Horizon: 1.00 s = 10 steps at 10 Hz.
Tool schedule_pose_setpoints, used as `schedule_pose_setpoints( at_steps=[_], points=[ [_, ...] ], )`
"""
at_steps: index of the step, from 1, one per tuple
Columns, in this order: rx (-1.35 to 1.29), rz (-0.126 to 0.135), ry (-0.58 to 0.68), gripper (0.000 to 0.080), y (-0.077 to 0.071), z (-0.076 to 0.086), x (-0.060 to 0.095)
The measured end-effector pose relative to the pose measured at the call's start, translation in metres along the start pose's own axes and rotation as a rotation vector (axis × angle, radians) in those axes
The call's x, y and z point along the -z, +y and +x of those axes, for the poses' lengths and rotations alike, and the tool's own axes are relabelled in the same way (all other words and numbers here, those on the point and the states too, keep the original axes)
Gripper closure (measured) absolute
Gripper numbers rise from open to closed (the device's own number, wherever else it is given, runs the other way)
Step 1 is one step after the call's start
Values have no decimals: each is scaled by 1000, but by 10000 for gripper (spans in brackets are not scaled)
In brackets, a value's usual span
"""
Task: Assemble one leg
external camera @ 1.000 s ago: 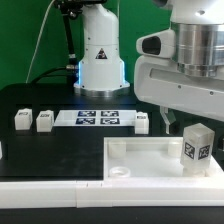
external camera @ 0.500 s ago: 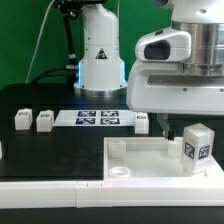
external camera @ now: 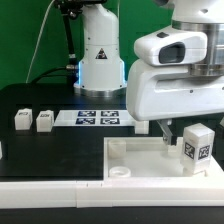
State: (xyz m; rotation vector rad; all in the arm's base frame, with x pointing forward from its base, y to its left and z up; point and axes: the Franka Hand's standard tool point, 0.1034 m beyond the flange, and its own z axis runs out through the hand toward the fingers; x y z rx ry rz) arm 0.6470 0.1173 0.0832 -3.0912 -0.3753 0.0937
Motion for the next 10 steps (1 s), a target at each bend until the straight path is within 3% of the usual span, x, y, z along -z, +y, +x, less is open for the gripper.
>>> schedule_pose_setpoints(
  at_steps=[1,2,3,4,5,7,10],
  points=[
    [1,0,0,150,1,0,0],
    [0,0,0,244,1,0,0],
    [-8,1,0,244,1,0,0],
    [-36,2,0,443,1,0,0],
    [-36,1,0,509,1,0,0],
    [-181,4,-1,509,0,0,0],
    [-602,8,-4,509,-2,-1,-2]
  ],
)
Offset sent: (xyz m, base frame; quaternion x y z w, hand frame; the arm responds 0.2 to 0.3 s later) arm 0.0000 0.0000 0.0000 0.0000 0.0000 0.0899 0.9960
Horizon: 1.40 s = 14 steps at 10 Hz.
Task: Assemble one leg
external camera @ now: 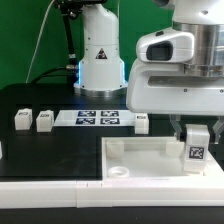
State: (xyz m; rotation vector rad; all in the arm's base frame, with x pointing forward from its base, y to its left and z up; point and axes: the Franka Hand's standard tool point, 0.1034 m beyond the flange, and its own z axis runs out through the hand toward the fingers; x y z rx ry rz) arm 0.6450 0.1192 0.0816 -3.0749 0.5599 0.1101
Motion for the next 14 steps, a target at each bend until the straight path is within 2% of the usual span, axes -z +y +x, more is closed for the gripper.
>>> schedule_pose_setpoints(
  at_steps=[5,7,9,10,11,12,14],
  points=[
    [-637,6,-9,508,3,0,-1],
    [-753,5,-10,508,3,0,-1],
    [-754,6,-11,498,3,0,-1],
    [-716,7,-11,328,3,0,-1],
    [-705,7,-11,192,2,0,-1],
    [-606,7,-9,162,1,-1,-1],
    [-342,8,-7,152,-3,-2,-1]
  ],
)
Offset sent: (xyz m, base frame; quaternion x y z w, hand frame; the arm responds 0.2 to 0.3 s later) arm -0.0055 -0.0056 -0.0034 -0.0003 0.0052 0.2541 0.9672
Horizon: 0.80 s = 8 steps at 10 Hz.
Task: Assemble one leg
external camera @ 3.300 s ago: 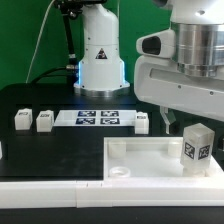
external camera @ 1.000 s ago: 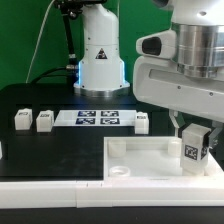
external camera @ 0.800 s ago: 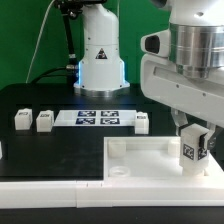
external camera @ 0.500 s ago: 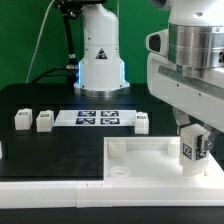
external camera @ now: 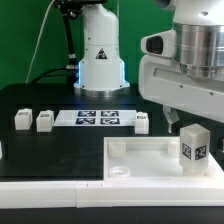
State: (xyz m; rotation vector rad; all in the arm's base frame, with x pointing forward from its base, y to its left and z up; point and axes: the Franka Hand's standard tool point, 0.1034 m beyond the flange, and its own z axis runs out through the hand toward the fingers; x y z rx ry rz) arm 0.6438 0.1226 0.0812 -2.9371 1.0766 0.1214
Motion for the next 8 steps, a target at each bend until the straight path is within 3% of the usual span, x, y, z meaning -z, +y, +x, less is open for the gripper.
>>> schedule_pose_setpoints(
  at_steps=[8],
  points=[
    [822,-25,11,150,3,3,0]
  ],
)
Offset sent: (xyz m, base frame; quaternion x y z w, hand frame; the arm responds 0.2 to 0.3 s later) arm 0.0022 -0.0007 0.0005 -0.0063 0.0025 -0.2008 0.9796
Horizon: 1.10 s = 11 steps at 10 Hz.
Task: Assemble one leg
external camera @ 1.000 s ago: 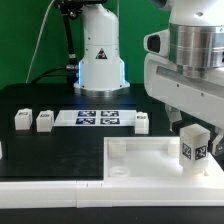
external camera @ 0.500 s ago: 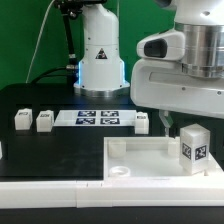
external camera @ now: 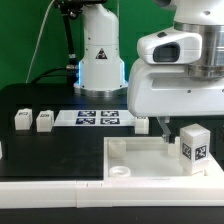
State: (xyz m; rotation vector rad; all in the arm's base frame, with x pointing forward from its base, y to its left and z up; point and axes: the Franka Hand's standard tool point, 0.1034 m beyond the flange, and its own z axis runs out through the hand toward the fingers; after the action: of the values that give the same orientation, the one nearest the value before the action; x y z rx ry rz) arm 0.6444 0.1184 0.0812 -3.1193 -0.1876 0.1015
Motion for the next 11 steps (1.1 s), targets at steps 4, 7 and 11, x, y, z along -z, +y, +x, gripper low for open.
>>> schedule_pose_setpoints(
  at_steps=[4,7,11],
  points=[
    [15,2,0,511,1,0,0],
    [-76,2,0,509,0,0,0],
    [-634,-3,0,509,-4,-1,-1]
  ],
)
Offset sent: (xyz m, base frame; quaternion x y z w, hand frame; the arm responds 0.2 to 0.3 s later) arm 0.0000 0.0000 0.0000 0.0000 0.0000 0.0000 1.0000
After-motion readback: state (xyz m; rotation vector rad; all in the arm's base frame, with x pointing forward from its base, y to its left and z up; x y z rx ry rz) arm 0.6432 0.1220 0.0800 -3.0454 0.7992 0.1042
